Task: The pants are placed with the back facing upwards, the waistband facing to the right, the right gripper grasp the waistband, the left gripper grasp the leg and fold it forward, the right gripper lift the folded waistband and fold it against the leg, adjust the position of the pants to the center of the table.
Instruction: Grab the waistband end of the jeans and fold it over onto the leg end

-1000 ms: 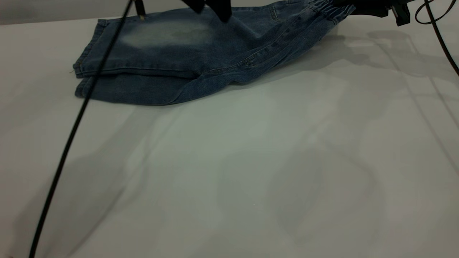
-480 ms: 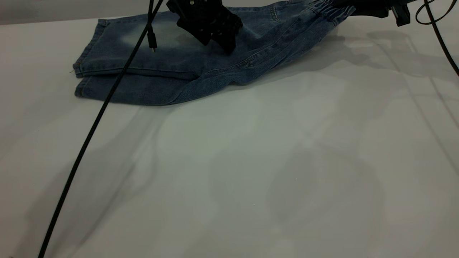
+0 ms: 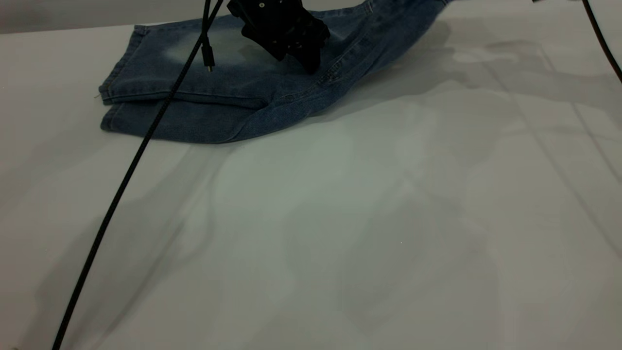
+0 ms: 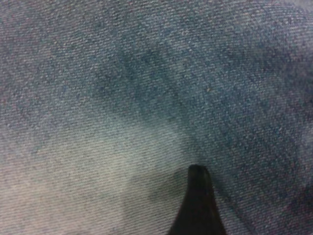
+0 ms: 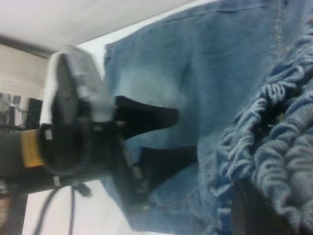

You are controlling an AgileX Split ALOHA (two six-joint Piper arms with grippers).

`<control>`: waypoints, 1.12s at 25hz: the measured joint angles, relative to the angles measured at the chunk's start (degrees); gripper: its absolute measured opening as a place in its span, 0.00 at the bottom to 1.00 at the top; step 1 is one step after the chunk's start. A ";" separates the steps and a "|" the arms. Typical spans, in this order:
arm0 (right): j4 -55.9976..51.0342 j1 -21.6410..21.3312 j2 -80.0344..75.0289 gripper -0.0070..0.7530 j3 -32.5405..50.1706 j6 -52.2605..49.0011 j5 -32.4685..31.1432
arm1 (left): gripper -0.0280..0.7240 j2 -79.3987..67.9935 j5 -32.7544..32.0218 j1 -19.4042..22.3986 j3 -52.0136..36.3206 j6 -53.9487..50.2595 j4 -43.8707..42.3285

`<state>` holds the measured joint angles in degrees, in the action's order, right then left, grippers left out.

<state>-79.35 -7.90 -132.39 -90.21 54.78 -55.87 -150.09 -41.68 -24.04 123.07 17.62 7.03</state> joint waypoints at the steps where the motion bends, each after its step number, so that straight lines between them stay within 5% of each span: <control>1: 0.00 0.52 0.46 0.14 0.00 0.22 0.00 | 0.73 0.00 0.00 0.00 0.00 0.00 0.00; 14: 0.26 6.14 2.54 0.14 0.00 1.07 -0.52 | 0.73 0.25 -2.72 0.00 0.00 0.00 0.00; 28: 0.26 6.15 2.49 0.14 0.00 1.01 -0.15 | 0.73 4.42 -20.37 1.93 5.13 -4.04 -13.94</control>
<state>-79.09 -1.75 -129.90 -90.21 55.80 -56.02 -145.67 -62.05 -22.12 128.20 13.58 -6.91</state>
